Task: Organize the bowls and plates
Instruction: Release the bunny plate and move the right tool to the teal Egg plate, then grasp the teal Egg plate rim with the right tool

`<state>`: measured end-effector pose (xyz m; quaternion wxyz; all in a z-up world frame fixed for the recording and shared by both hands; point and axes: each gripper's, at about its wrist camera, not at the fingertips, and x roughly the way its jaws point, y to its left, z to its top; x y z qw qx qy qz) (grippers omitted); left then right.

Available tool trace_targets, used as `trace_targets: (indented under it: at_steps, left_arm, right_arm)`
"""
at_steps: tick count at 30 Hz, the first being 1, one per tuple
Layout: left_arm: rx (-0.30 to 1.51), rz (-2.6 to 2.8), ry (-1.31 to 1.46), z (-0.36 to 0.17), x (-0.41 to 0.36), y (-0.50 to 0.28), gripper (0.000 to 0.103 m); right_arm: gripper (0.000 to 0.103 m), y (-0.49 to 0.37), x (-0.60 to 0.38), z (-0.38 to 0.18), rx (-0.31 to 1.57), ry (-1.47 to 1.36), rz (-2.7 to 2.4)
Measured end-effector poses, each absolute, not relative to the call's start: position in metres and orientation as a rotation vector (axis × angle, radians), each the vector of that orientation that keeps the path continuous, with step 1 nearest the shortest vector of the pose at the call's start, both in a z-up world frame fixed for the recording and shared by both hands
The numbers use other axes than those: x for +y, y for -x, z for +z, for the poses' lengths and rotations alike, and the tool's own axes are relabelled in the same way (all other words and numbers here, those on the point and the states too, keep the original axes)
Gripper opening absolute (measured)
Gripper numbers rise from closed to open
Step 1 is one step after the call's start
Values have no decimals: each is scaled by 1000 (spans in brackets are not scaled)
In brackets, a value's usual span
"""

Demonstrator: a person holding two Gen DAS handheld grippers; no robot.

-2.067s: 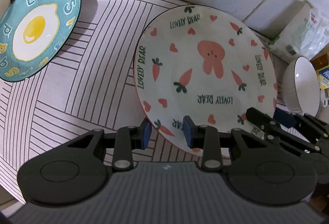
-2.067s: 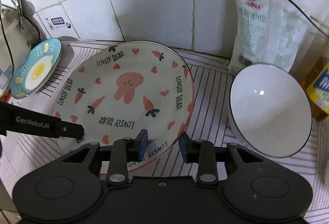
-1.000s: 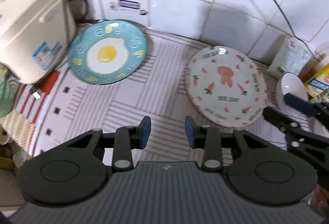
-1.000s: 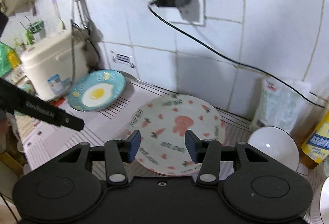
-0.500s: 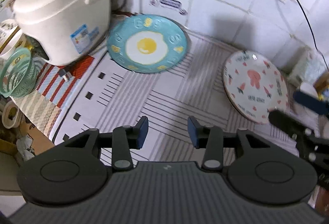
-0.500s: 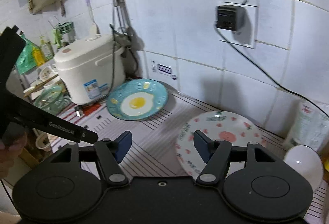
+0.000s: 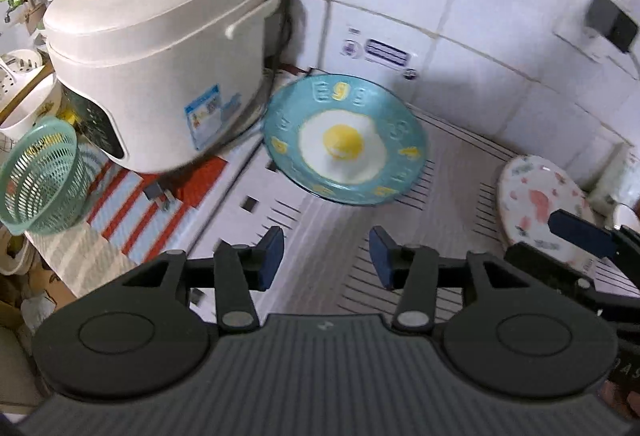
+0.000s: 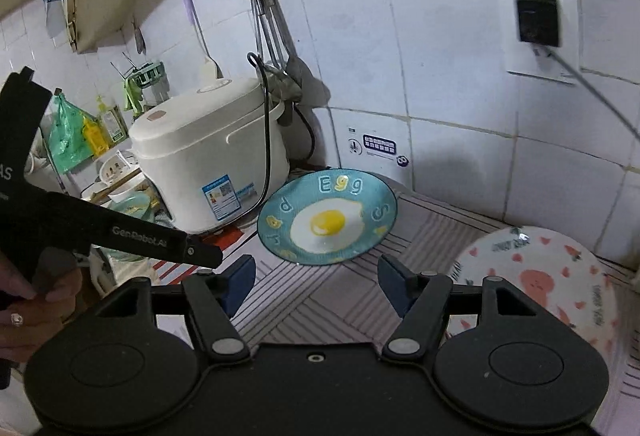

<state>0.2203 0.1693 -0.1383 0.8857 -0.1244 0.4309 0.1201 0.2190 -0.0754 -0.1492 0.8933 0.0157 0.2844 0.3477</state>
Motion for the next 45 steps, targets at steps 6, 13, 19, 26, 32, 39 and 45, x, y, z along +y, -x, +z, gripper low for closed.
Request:
trace_targets:
  at_steps: [6,13,19,26,32,39,45]
  left_arm:
    - [852,261,243,-159,195,-238,57]
    - [774,198,216,-182,207,-262,62]
    - [826,189,232,-206,220,-291,65]
    - [889,141,289,-237,240,-322,38]
    - [895,122,358,-244,257,-326,20]
    - [877,119,381,-250,258,-327,21]
    - [919,161,336,-243,251,-333,23]
  right_arm:
    - [73,-248,-45,-182,560,-113,701]
    - [73,-290,-26,-229,646,-248,623]
    - [73,-305,-17,-247,650,-283,531]
    - [69,-333,-10,-259,693,-323,476]
    - [17,-353,-13,-268,794,-407,473]
    - [16,-360,-10,-276,837,-442,479]
    - [17,-363,-9,-277,845,-459,476]
